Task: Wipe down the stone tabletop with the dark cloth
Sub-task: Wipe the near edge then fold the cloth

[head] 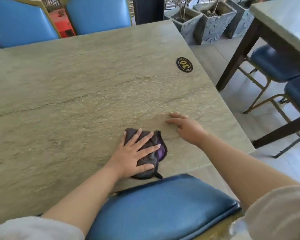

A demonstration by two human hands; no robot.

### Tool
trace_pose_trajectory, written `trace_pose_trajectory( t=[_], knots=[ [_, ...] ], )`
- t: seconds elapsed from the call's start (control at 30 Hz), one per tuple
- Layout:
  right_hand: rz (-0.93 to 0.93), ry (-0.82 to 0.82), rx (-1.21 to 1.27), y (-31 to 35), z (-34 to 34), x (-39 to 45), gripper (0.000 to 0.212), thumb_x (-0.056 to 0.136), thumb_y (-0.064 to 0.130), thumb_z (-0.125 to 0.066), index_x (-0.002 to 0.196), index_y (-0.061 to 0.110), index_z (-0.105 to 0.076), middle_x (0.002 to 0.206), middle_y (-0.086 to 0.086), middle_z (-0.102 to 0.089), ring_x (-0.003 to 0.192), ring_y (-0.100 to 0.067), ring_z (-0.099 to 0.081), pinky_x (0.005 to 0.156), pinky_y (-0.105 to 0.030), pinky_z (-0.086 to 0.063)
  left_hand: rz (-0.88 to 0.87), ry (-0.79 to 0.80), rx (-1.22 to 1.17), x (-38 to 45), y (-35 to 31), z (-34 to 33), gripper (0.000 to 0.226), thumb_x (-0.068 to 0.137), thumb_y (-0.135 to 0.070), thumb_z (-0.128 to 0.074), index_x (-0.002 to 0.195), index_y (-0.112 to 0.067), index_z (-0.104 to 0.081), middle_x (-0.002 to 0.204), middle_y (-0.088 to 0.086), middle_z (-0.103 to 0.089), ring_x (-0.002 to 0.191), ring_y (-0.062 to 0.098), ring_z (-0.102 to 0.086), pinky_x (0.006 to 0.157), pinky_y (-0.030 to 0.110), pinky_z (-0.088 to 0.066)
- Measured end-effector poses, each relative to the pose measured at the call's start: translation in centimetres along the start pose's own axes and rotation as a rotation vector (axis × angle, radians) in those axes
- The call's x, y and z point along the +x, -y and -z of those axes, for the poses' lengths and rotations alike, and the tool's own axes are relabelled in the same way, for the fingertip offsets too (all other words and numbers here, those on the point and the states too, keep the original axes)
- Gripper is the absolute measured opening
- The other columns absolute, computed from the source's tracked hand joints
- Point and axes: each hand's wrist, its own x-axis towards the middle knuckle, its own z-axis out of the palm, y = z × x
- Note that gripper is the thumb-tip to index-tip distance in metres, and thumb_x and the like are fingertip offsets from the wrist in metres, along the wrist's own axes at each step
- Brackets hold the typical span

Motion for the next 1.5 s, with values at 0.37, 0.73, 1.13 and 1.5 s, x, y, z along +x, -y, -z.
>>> trace_pose_trajectory(
  t=[0.37,0.73,1.13,1.5],
  knots=[
    [0.102,-0.296,0.147,-6.3,1.0,-0.4,0.048,0.096,0.000,-0.037,0.140,0.014,-0.049,0.150,0.001,-0.042,0.142,-0.007,-0.025,0.121,-0.028,-0.002,0.012,0.014,0.033,6.9,-7.4,0.6,0.072,0.086,-0.078,-0.024,0.150,-0.049,-0.008,0.163,-0.004,0.007,0.149,0.031,0.012,0.113,0.067,-0.001],
    [0.146,-0.308,0.113,-6.6,0.6,-0.3,0.049,0.091,0.000,-0.040,0.138,0.009,-0.050,0.148,-0.004,-0.044,0.143,-0.014,-0.027,0.120,-0.028,-0.002,0.686,-0.043,-0.099,12.6,-4.0,2.0,0.074,0.078,-0.081,-0.008,0.147,-0.054,-0.007,0.163,-0.007,0.008,0.149,0.031,0.008,0.113,0.065,0.007],
    [-0.126,-0.159,0.309,-5.2,1.3,-2.3,0.048,0.100,0.009,-0.031,0.143,0.027,-0.043,0.156,0.002,-0.031,0.148,-0.028,-0.015,0.117,-0.036,-0.022,0.102,0.352,-0.137,9.8,-9.6,4.5,0.060,0.099,-0.039,-0.041,0.151,-0.042,-0.011,0.161,-0.008,0.017,0.147,0.031,0.020,0.115,0.064,0.002],
    [-0.353,-0.058,0.868,-4.1,4.0,-10.7,0.025,0.095,0.027,-0.051,0.112,0.022,-0.068,0.116,-0.004,-0.067,0.099,-0.021,-0.064,0.094,-0.040,-0.050,0.524,0.410,-1.345,5.1,-14.6,14.2,0.031,0.095,-0.040,-0.052,0.098,-0.013,-0.068,0.104,0.012,-0.072,0.094,0.027,-0.067,0.090,0.035,-0.050]
  ],
)
